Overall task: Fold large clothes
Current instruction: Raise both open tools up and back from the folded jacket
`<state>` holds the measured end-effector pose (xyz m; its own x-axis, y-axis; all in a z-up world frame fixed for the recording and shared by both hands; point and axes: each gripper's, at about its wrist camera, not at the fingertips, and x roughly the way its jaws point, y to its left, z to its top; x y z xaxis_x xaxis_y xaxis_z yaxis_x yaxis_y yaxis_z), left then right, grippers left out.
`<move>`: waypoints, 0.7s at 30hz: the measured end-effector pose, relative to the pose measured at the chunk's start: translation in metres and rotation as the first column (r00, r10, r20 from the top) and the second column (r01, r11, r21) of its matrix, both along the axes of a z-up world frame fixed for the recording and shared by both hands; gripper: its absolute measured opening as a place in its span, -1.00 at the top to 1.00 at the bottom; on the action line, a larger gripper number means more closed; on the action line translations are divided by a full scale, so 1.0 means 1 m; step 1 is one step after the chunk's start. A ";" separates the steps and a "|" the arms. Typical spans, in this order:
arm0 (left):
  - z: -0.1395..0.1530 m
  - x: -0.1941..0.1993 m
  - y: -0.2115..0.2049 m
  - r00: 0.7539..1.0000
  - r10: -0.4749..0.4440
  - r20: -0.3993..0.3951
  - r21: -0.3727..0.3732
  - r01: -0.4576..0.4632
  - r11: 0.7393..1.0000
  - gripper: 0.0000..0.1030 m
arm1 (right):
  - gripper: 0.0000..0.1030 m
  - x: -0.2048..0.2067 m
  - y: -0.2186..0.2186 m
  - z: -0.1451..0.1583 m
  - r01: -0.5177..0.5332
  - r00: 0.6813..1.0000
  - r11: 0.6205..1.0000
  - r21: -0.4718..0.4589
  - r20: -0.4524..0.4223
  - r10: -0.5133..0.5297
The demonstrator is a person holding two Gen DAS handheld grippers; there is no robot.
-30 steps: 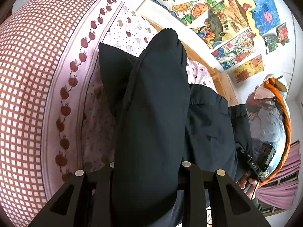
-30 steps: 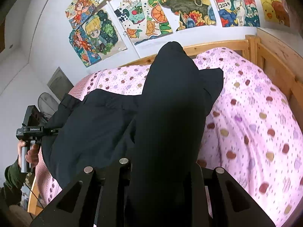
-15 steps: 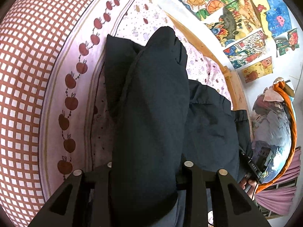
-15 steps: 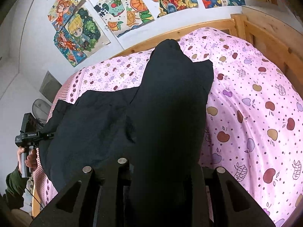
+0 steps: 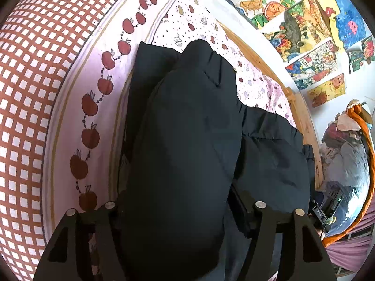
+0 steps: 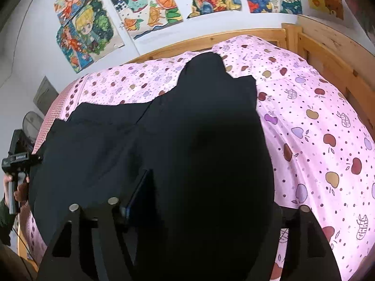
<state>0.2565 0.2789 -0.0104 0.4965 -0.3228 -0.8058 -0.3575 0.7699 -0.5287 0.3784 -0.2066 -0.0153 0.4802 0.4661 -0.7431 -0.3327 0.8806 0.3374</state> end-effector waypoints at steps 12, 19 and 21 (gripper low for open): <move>0.002 -0.007 0.002 0.992 0.108 0.060 0.026 -0.109 0.994 -0.87 | -0.55 -0.007 0.001 0.005 0.027 0.997 0.999 -0.028 0.077 -0.025; 0.028 -0.018 -0.016 0.981 0.159 0.112 0.150 -0.175 0.973 -0.93 | -0.58 -0.022 0.001 0.035 0.088 0.980 0.994 -0.067 0.183 -0.075; 0.035 -0.021 -0.019 0.977 0.172 0.122 0.165 -0.191 0.968 -0.96 | -0.60 -0.028 0.001 0.046 0.099 0.974 0.993 -0.065 0.213 -0.083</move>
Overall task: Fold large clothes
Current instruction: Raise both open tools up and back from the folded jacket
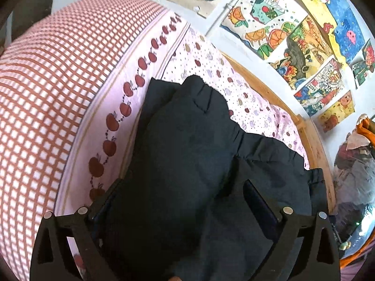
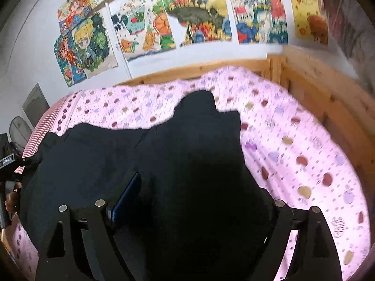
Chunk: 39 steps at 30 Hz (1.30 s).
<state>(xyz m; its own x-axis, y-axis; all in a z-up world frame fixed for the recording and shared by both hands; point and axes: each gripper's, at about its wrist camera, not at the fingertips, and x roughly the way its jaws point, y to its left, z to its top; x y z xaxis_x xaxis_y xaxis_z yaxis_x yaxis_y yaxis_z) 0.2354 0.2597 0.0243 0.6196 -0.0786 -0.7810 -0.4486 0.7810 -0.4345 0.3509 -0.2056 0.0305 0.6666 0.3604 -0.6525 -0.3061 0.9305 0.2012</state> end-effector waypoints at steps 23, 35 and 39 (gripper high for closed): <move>0.105 -0.089 -0.081 0.953 -0.059 0.297 0.367 -0.057 0.928 -1.00 | -0.83 -0.106 0.019 0.101 -0.048 0.963 0.998 -0.029 0.265 0.054; 0.140 -0.156 -0.136 0.918 -0.154 0.364 0.472 -0.039 0.881 -1.00 | -0.85 -0.179 0.014 0.138 -0.088 0.936 0.996 0.015 0.345 0.077; 0.141 -0.177 -0.152 0.911 -0.183 0.369 0.493 -0.025 0.870 -1.00 | -0.88 -0.203 0.013 0.141 -0.098 0.928 0.994 0.038 0.363 0.078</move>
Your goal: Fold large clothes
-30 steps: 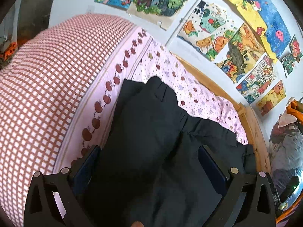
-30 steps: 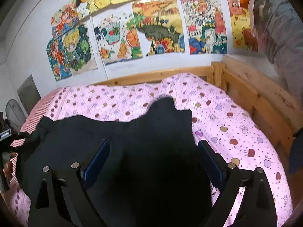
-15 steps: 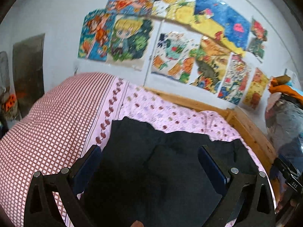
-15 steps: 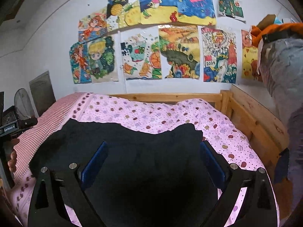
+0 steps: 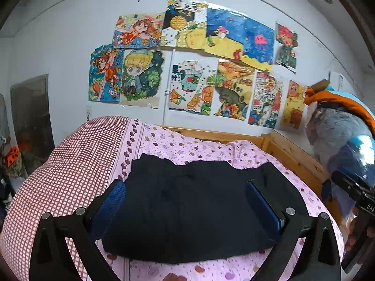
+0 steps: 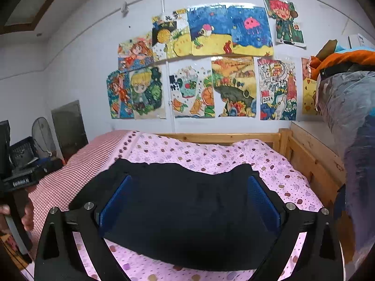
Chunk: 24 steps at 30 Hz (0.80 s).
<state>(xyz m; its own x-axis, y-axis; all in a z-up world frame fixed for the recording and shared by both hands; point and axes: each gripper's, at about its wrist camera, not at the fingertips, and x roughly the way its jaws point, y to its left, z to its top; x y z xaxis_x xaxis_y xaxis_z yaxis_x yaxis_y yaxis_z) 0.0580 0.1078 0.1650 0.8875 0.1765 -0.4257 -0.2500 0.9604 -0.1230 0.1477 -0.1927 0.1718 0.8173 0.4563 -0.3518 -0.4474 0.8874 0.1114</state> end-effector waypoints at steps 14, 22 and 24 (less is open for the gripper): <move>-0.021 -0.051 -0.014 1.000 0.008 0.009 0.091 -0.009 0.996 -1.00 | -0.92 -0.064 0.005 -0.018 -0.029 0.997 0.999 -0.018 0.065 0.030; -0.036 -0.055 -0.017 1.000 -0.007 -0.011 0.100 0.008 0.995 -1.00 | -0.92 -0.075 0.012 -0.033 -0.041 0.999 0.999 -0.007 0.032 0.041; -0.042 -0.055 -0.017 1.000 -0.012 -0.024 0.110 0.015 0.994 -1.00 | -0.92 -0.075 0.013 -0.038 -0.039 0.999 0.999 -0.015 0.025 0.039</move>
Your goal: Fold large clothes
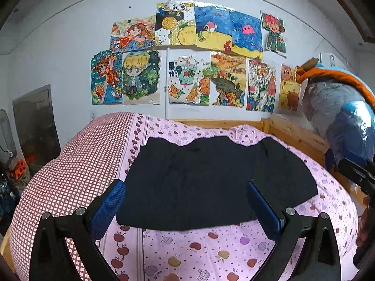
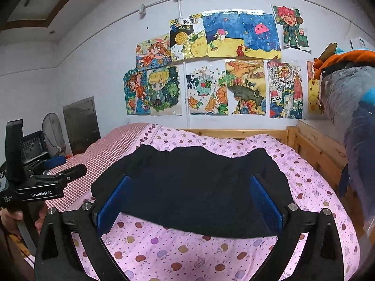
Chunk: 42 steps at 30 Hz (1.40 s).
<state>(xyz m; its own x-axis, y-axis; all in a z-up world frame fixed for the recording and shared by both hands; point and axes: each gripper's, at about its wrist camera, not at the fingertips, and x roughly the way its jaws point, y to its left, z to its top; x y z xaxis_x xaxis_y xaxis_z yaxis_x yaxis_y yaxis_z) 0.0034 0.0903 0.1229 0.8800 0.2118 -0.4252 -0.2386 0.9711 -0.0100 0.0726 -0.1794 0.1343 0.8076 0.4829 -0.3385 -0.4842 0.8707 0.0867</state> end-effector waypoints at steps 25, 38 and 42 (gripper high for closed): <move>-0.038 0.008 -0.021 0.995 -0.043 -0.087 0.081 0.050 0.995 -1.00 | -0.92 0.007 0.001 -0.052 0.014 0.993 0.995 -0.096 -0.118 -0.026; -0.039 0.008 -0.033 0.994 -0.059 -0.092 0.110 0.069 0.992 -1.00 | -0.92 0.007 0.000 -0.053 0.022 0.992 0.996 -0.089 -0.121 -0.033; -0.039 0.008 -0.033 0.994 -0.060 -0.094 0.111 0.070 0.991 -1.00 | -0.92 0.007 0.000 -0.053 0.022 0.992 0.996 -0.090 -0.120 -0.033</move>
